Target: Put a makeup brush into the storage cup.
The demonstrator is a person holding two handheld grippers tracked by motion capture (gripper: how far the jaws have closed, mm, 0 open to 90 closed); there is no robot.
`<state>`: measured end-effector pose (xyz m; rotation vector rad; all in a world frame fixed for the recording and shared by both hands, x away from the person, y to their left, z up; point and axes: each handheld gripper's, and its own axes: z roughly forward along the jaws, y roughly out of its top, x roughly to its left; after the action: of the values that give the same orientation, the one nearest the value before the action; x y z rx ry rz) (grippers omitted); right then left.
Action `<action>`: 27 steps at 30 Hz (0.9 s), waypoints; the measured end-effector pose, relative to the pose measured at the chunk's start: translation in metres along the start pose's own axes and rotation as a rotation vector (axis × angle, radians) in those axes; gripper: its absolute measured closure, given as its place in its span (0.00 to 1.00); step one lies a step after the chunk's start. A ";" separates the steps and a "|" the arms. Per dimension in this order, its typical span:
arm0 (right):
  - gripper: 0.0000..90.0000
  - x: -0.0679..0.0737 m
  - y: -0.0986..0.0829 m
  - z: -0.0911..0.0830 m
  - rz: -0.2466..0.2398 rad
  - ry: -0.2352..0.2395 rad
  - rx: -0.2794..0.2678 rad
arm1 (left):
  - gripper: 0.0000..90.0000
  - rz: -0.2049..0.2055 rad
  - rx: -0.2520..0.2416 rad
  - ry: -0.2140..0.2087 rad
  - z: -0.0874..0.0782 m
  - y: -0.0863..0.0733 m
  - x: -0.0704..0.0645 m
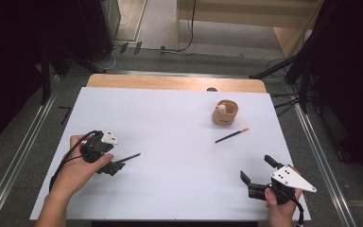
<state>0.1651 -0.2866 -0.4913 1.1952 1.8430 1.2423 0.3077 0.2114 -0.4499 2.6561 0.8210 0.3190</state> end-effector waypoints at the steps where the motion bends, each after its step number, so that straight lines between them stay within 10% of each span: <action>1: 0.01 0.000 0.000 0.000 0.000 0.002 0.001 | 0.16 -0.006 0.015 0.001 0.003 -0.001 0.000; 15: 0.02 -0.001 -0.004 0.003 0.005 0.002 0.018 | 0.53 -0.012 0.143 0.015 0.009 -0.007 0.003; 27: 0.03 -0.002 -0.005 0.003 0.007 -0.005 0.022 | 0.86 -0.039 0.166 -0.075 0.014 -0.008 0.008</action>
<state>0.1669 -0.2881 -0.4972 1.2164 1.8550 1.2247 0.3143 0.2188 -0.4650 2.7815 0.9100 0.1461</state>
